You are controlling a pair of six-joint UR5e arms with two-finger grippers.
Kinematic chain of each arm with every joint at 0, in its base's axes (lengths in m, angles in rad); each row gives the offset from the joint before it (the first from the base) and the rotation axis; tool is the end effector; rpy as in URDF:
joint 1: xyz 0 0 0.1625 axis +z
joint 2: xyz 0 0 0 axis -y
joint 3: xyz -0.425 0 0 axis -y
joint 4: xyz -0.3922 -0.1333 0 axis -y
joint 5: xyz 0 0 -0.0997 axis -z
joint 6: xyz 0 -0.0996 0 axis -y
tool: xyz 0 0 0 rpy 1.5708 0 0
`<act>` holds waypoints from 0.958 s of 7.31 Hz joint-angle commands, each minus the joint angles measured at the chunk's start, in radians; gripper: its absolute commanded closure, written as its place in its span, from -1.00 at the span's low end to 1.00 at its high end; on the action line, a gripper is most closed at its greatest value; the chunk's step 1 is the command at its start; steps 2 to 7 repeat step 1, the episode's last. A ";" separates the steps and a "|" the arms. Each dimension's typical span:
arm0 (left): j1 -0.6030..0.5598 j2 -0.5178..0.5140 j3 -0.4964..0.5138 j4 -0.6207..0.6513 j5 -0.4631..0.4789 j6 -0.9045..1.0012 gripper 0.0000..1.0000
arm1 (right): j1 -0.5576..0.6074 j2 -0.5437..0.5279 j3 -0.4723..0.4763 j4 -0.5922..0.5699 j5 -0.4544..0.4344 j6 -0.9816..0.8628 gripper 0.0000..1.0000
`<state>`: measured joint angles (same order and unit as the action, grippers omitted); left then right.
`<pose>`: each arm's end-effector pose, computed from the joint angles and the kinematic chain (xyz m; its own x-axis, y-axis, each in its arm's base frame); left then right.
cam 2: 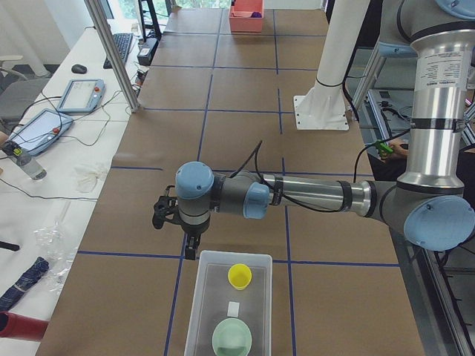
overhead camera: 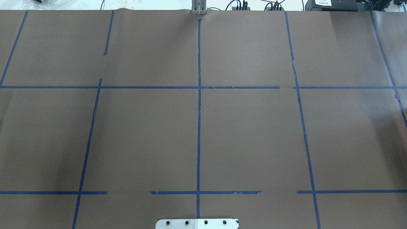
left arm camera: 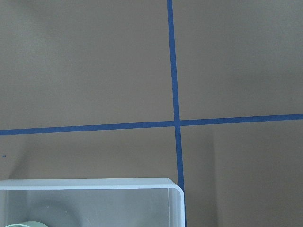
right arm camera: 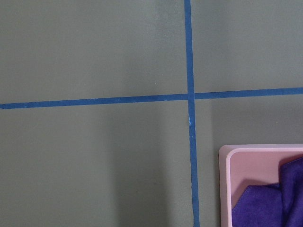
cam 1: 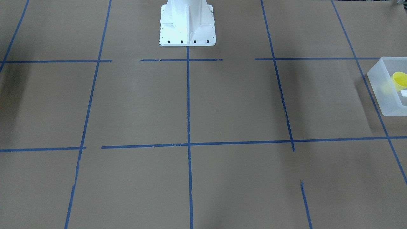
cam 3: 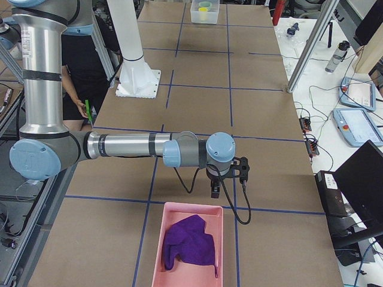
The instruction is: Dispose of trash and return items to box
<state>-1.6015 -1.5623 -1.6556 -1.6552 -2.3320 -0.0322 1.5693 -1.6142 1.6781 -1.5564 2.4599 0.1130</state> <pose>-0.0798 -0.4952 0.6128 0.7257 0.0563 -0.6857 0.0537 0.9890 0.1380 0.0552 -0.4773 0.6168 0.6262 0.0511 0.7780 -0.0696 0.9975 -0.0096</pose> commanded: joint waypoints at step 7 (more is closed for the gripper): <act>-0.002 0.001 -0.001 0.000 -0.003 0.000 -1.00 | 0.000 0.002 0.000 0.001 0.001 0.001 -1.00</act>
